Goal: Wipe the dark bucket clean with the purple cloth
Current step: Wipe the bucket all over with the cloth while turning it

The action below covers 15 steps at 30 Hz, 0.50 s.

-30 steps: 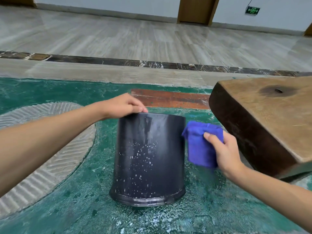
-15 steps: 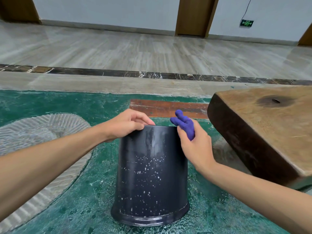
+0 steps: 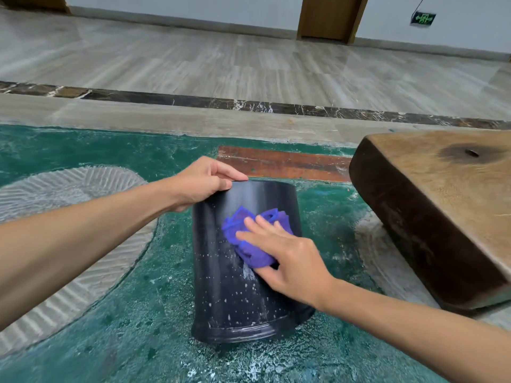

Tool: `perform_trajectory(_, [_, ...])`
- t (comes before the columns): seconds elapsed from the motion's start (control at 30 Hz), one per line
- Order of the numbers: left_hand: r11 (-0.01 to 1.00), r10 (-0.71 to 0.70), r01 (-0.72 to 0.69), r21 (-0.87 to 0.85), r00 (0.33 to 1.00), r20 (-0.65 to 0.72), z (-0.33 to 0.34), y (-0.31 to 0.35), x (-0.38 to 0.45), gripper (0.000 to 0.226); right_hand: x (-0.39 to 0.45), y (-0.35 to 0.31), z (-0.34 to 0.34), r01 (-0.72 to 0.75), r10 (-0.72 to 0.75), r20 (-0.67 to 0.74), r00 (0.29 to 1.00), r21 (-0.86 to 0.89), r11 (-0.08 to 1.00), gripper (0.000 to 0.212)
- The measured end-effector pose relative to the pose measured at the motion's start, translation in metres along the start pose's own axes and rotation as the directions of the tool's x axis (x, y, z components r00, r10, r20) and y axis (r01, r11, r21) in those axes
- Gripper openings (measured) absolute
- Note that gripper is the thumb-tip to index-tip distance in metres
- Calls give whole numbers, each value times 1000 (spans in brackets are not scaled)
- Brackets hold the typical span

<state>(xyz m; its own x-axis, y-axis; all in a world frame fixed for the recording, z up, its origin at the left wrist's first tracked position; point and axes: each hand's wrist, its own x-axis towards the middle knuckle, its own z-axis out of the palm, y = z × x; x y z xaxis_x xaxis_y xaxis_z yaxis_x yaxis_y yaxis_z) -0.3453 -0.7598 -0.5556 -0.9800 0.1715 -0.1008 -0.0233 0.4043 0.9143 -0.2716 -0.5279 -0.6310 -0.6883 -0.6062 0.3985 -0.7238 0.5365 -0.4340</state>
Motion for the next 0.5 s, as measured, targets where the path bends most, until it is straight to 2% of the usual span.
perform_trajectory(0.13, [999, -30, 30, -25, 1000, -9, -6, -4, 2, 36, -13, -3, 4, 60, -58, 52, 997, -42, 997, 50])
perform_trajectory(0.4, [997, -65, 65, -41, 998, -7, -16, -13, 3, 36, -71, -4, 9, 215, -210, 218, 953, 4, 977, 45])
perform_trajectory(0.5, [997, -60, 59, -42, 998, -15, -18, -13, -1, 35, -88, -15, 4, 189, -199, 269, 942, 62, 980, 40])
